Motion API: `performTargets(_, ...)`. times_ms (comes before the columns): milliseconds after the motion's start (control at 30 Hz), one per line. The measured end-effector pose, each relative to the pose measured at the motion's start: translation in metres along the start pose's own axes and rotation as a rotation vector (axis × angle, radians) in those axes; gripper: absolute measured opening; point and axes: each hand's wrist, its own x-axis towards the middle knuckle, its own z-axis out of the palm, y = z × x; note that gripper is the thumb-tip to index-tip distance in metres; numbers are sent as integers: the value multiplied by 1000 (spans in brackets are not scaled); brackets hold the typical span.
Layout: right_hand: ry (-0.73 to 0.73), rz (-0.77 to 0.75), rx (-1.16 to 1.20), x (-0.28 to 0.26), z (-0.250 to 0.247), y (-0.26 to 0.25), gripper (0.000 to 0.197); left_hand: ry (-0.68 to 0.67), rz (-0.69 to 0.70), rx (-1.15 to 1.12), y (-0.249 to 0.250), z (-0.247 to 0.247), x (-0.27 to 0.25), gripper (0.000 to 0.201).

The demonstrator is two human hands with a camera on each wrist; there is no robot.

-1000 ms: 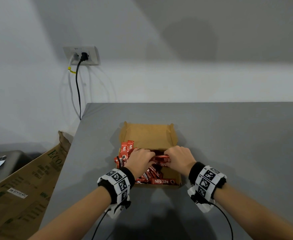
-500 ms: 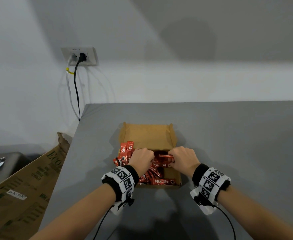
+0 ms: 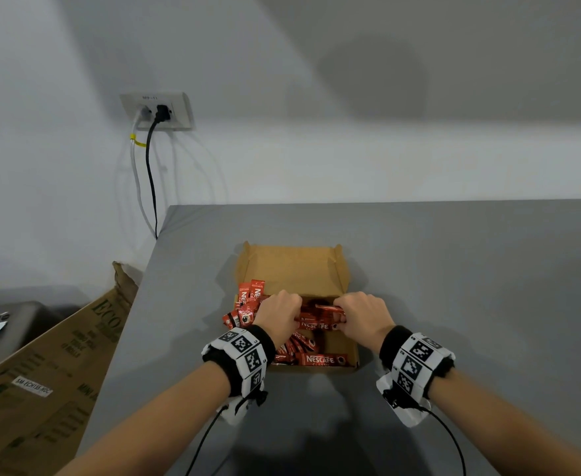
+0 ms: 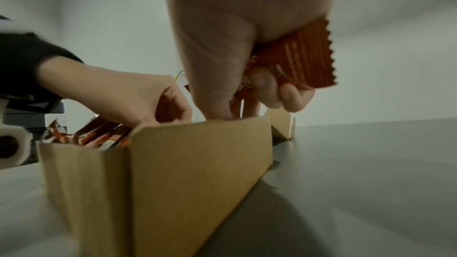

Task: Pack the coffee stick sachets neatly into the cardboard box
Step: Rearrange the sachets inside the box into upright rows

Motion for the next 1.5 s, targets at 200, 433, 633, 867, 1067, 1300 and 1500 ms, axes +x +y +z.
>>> performTargets(200,0,-15,-8,-1,1,0,11,23,-1,-9,-1,-2,0,7)
performTargets(433,26,-55,-36,-2,0,1,12,18,19,4,0,-1,1,11)
performTargets(633,-10,-62,-14,-1,-5,2,15,14,48,-64,-6,0,4,9)
performTargets(867,-24,-78,10,-2,-7,3,19,45,110,-80,-7,-2,-2,8)
performTargets(1067,-39,-73,327,-2,-11,5,24,15,158,-77,-10,-6,-9,10)
performTargets(1300,-10,-194,279,-7,-8,-4,9,-90,255,74,-7,-13,-15,30)
performTargets(1500,29,-188,263,-3,-6,-3,3,-161,333,236,-6,-18,-18,27)
